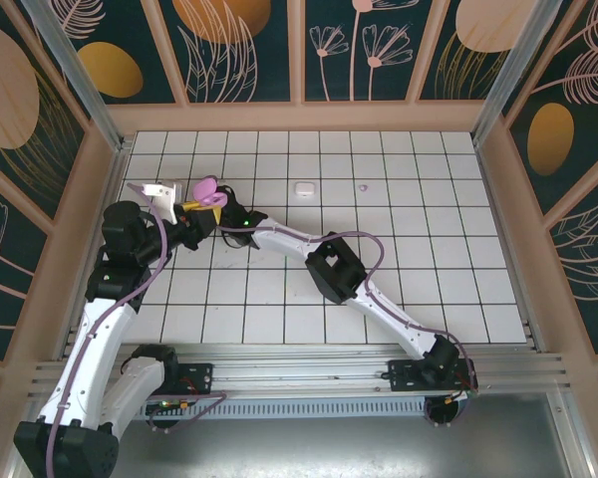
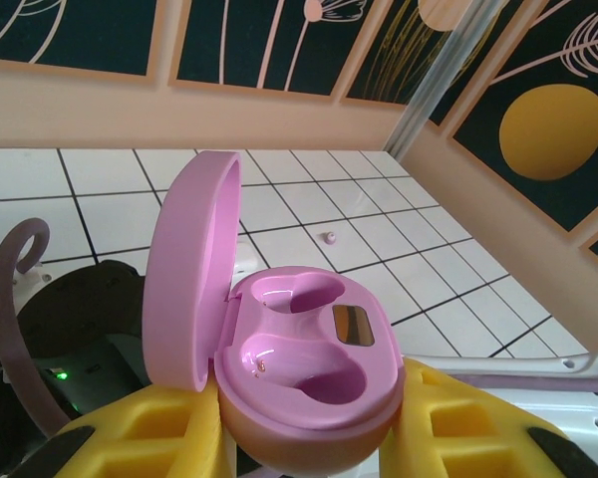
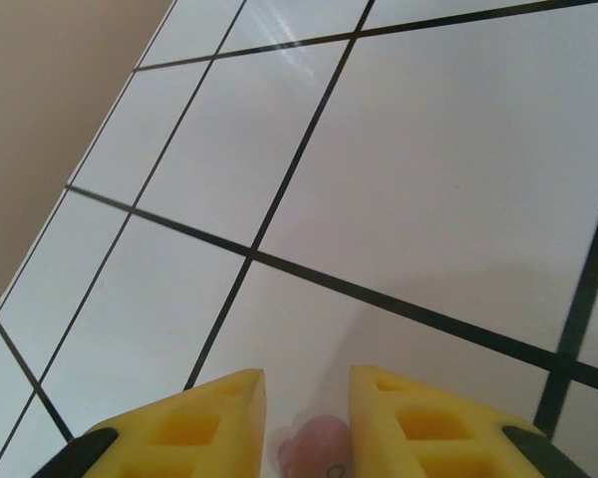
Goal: Insert wireless bluetooth earbuds into charging case
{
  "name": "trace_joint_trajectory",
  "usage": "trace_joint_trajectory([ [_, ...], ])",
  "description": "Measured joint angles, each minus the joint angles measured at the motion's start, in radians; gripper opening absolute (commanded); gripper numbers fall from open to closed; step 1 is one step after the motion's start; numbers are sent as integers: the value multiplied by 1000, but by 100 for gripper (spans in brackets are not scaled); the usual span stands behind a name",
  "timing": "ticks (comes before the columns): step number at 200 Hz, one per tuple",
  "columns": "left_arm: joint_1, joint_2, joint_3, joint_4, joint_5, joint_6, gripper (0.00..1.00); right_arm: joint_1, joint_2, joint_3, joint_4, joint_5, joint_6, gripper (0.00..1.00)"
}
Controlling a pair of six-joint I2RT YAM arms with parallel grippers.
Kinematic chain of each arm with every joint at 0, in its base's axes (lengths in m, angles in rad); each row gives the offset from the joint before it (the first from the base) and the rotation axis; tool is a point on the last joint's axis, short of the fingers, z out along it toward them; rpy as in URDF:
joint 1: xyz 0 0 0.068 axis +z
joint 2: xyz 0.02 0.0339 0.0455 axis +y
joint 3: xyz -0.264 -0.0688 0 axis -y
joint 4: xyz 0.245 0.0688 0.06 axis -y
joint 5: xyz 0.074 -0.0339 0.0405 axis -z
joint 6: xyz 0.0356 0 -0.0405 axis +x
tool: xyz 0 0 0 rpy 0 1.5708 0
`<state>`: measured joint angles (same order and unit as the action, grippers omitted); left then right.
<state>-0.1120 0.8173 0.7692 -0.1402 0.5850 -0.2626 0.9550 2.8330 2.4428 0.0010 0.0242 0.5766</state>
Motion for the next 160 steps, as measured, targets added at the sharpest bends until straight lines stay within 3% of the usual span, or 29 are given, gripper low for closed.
trace_joint_trajectory([
  [96,0,-21,0,-10,-19,0,21,11,-71,-146,65,-28,-69,19],
  [160,0,-27,0,-22,-22,0,21,42,-192,-362,132,-85,-134,15],
])
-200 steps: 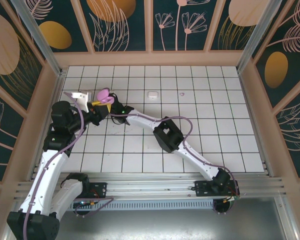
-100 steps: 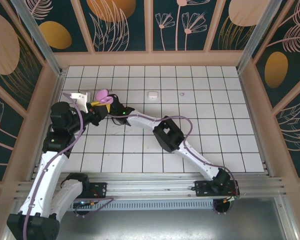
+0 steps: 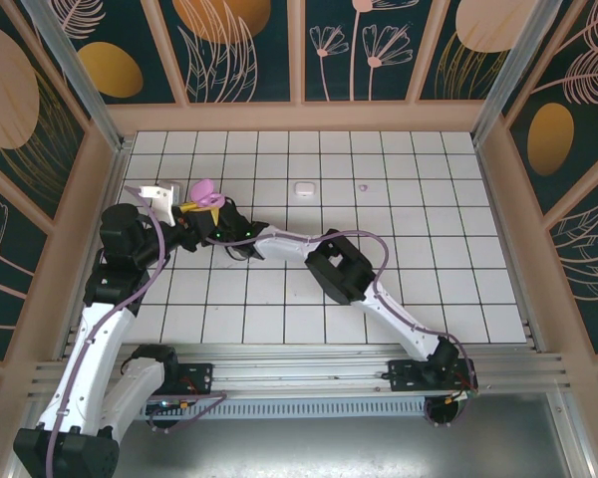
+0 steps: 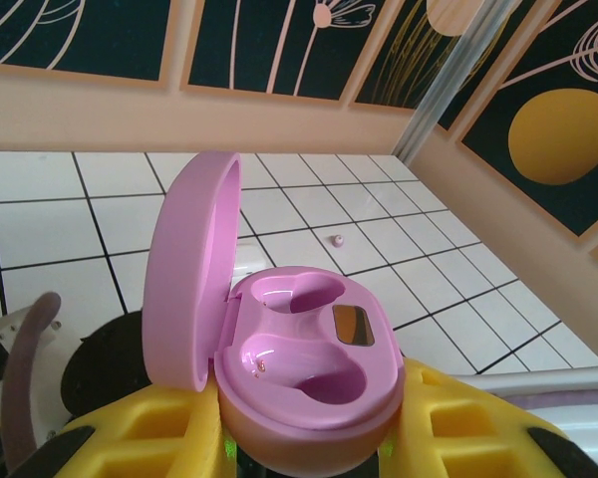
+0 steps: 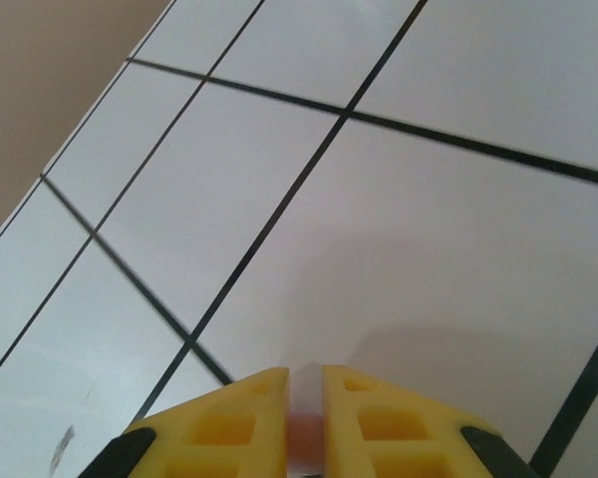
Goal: Insert wireless bluetooth earbuds into charging case
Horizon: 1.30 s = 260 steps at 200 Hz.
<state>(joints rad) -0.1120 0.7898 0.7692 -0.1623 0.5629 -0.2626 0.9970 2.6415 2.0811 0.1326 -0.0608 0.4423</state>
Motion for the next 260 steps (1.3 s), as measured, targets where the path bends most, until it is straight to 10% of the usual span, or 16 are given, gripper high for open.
trace_joint_trajectory([
  [137,0,-7,0,-29,-23,23,22,-11,-472,-747,109,-19,-31,20],
  [260,0,-21,-66,-28,-26,23,22,25,-595,-780,-63,83,544,39],
])
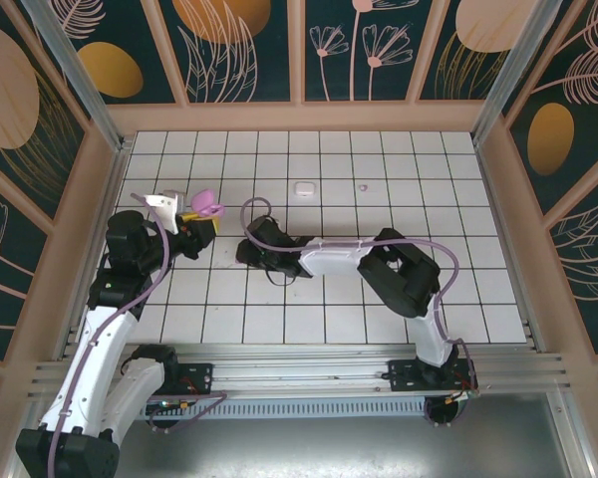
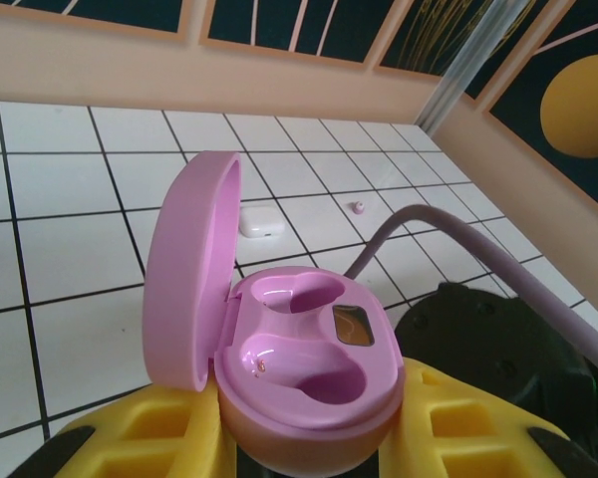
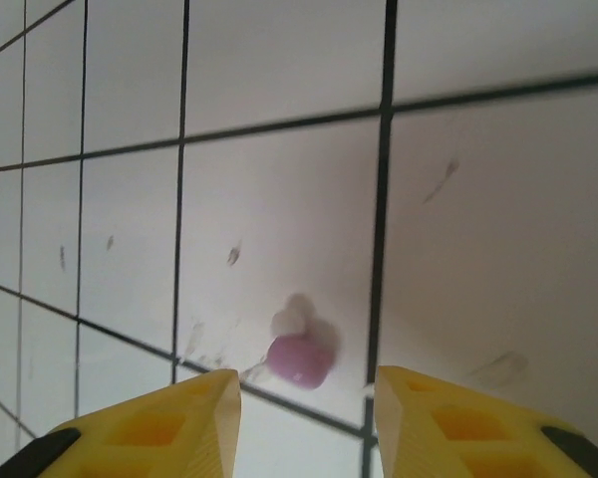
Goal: Insert wireless bluetooth earbuds into charging case
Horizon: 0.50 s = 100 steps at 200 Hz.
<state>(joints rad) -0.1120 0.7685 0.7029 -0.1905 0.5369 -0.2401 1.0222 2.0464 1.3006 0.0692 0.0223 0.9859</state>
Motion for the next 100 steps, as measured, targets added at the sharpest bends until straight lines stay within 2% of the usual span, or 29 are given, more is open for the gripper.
trace_joint_trajectory([
  [46,0,0,-13,5,-1,0,22,45,11,59,8,-26,95,19],
  [100,0,-3,-20,7,-8,0,22,47,71,75,25,-52,124,2],
])
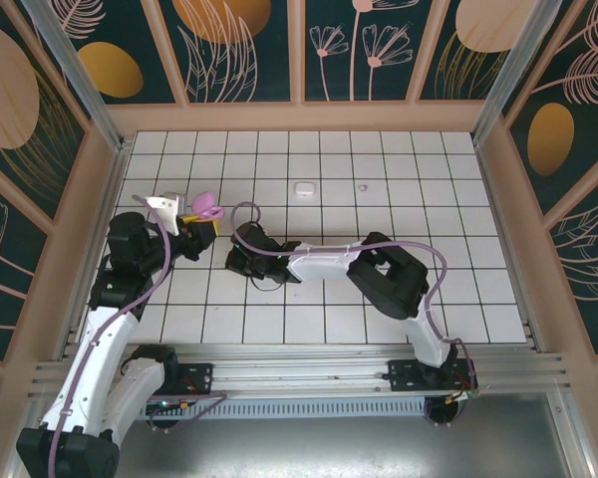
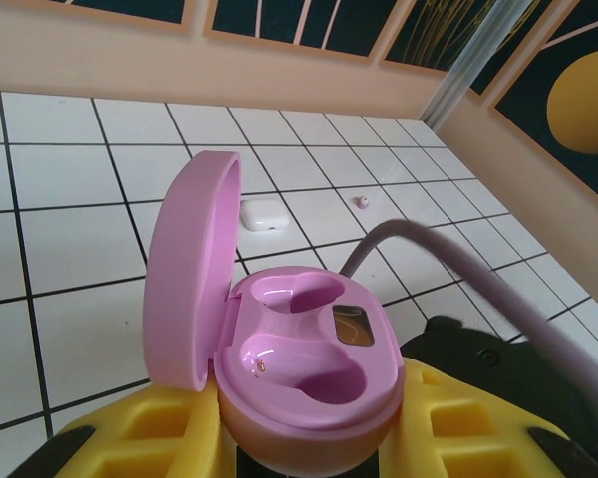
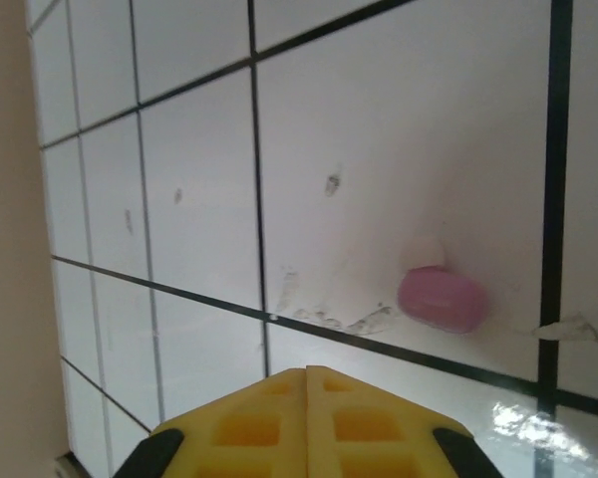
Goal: Insert wireless bluetooth earbuds into charging case
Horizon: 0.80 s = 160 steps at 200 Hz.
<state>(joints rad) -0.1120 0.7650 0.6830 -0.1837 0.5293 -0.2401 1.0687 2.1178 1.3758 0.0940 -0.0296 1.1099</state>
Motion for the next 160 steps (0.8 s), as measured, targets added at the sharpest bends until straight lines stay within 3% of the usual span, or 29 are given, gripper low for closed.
trace_joint_trajectory([
  [71,0,-2,-5,0,-15,0,22,-10,37,-2,-2,-5,-11,0],
  [160,0,-1,-10,0,-16,0,21,-119,50,39,-79,14,-113,0],
])
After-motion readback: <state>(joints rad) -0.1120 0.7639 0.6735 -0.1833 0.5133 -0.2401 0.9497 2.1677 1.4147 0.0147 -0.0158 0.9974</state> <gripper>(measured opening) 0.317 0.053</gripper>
